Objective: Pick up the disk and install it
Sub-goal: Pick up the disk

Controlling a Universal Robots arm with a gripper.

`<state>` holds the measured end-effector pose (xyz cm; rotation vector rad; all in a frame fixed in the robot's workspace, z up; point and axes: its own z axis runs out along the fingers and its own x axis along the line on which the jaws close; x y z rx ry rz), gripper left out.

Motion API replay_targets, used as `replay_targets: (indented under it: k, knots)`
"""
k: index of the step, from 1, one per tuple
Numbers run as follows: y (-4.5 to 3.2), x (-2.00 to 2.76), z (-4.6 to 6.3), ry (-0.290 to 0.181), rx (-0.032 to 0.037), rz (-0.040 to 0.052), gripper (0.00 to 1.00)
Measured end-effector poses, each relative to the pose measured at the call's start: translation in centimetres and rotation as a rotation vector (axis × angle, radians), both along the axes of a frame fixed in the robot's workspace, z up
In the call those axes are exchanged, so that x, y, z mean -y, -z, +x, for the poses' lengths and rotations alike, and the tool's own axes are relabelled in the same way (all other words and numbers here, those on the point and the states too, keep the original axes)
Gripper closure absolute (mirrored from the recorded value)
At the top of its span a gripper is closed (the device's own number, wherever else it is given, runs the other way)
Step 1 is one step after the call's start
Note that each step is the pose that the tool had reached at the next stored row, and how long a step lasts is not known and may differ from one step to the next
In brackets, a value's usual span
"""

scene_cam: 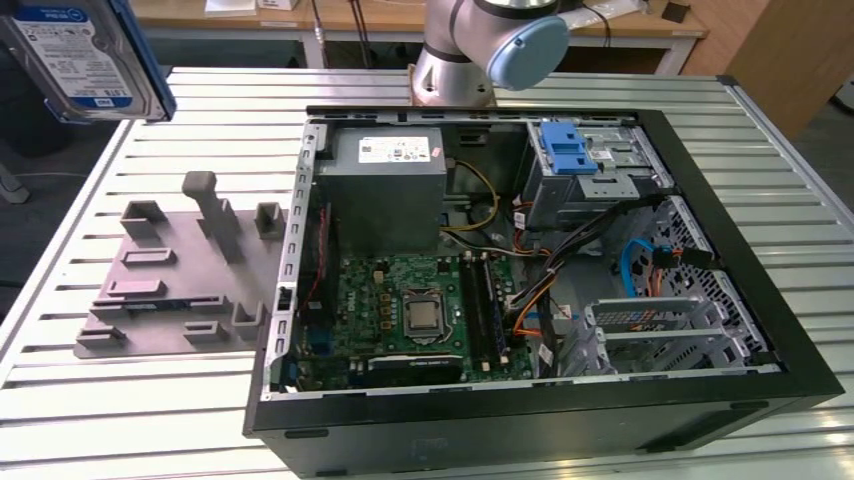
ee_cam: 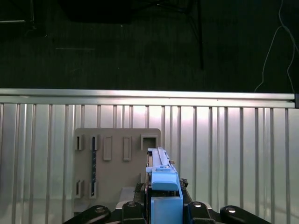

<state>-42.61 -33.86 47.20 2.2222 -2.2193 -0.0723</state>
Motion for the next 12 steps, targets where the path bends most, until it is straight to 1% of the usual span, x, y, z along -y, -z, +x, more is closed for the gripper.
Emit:
replay_targets:
  k: [2, 5, 9, 10, 12]
  knots:
    - [0.00, 0.47, 0.0, 0.000, 0.0001, 0.0001, 0.64]
    - [0.00, 1.33, 0.0, 0.000, 0.0001, 0.0000, 0.64]
    - [0.01, 2.64, 0.0, 0.000, 0.0002, 0.0001, 0.64]
    - [0.00, 2.90, 0.0, 0.000, 0.0000, 0.0000, 0.64]
    - [0.00, 3.17, 0.5, 0.000, 0.0000, 0.0000, 0.64]
